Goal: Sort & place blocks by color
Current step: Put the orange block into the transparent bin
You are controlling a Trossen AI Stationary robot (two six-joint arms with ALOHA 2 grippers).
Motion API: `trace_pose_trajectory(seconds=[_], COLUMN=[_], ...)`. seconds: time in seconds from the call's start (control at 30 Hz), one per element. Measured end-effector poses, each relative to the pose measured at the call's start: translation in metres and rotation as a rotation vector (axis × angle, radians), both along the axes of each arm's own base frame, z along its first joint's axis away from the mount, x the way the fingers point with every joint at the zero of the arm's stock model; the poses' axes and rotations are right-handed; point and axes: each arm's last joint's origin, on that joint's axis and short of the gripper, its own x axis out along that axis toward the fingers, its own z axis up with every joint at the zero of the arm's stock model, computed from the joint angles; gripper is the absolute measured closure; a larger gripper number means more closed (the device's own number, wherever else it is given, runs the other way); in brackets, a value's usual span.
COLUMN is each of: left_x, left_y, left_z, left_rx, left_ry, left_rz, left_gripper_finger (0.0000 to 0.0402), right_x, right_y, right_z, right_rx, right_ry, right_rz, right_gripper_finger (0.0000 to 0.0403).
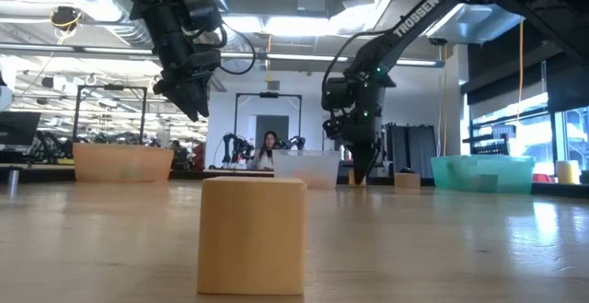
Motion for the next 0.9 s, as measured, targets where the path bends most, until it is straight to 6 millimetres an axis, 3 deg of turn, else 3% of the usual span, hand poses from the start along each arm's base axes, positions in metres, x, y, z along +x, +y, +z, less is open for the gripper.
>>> trace_pose_trajectory(seconds=[0.23, 0.5, 0.67, 0.9], left_x=[0.0, 0.0, 0.0, 0.0], left_y=[0.0, 0.0, 0.0, 0.0], left_z=[0.0, 0.0, 0.0, 0.0], left_rx=[0.0, 0.0, 0.004, 0.003], left_ry=[0.0, 0.0, 0.003, 0.002], left_rz=[0.0, 0.0, -0.007, -0.007], left_gripper_finger=[0.0219, 0.0219, 0.0219, 0.0219], right_x=[0.007, 0.031, 0.044, 0.053], right_y=[-0.007, -0.003, 0.008, 0.013], right_z=[0.035, 0.074, 0.073, 0.053], right_rx=[-0.027, -0.095, -0.081, -0.053], right_ry=[-0.001, -0.119, -0.172, -0.131], right_rz=[-0.005, 0.036, 0.082, 0.1], right_gripper_finger=[0.0273, 0.0273, 0.0273, 0.0273])
